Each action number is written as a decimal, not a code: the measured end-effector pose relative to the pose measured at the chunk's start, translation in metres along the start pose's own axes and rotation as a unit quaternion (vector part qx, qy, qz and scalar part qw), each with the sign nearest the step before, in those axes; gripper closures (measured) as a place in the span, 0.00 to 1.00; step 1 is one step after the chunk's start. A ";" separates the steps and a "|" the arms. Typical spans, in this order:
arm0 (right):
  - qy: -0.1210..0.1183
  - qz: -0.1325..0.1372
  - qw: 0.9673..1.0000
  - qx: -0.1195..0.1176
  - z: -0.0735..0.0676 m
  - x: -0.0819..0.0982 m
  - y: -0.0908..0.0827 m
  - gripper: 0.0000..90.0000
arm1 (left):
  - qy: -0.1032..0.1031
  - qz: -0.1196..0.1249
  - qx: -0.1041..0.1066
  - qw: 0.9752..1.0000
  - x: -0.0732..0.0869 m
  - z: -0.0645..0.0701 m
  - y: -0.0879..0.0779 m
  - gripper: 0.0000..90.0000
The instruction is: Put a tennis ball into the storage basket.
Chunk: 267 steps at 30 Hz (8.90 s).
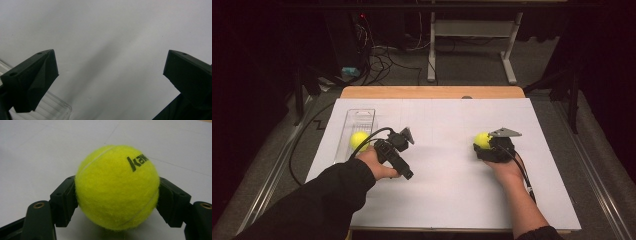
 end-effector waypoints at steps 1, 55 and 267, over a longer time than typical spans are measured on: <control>0.001 0.004 1.000 -0.001 -0.001 0.000 -0.002 0.30 | 0.001 0.000 -0.003 1.000 0.000 0.000 0.000 0.00; -0.057 0.113 0.986 -0.107 -0.107 0.031 -0.077 0.30 | 0.006 0.013 0.003 1.000 0.006 0.010 -0.018 0.01; -0.029 0.135 0.990 -0.034 -0.041 0.062 -0.097 0.00 | -0.035 0.010 -0.010 0.999 -0.007 -0.017 -0.018 0.00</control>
Point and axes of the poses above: each handheld gripper's, and its own axes: y roughly forward along the jaws, x roughly out of its underside, z roughly to its right, the point moved 3 cm from there along y, roughly forward along the jaws, and after that the axes turned 9 degrees about -y, right-handed, at the moved point
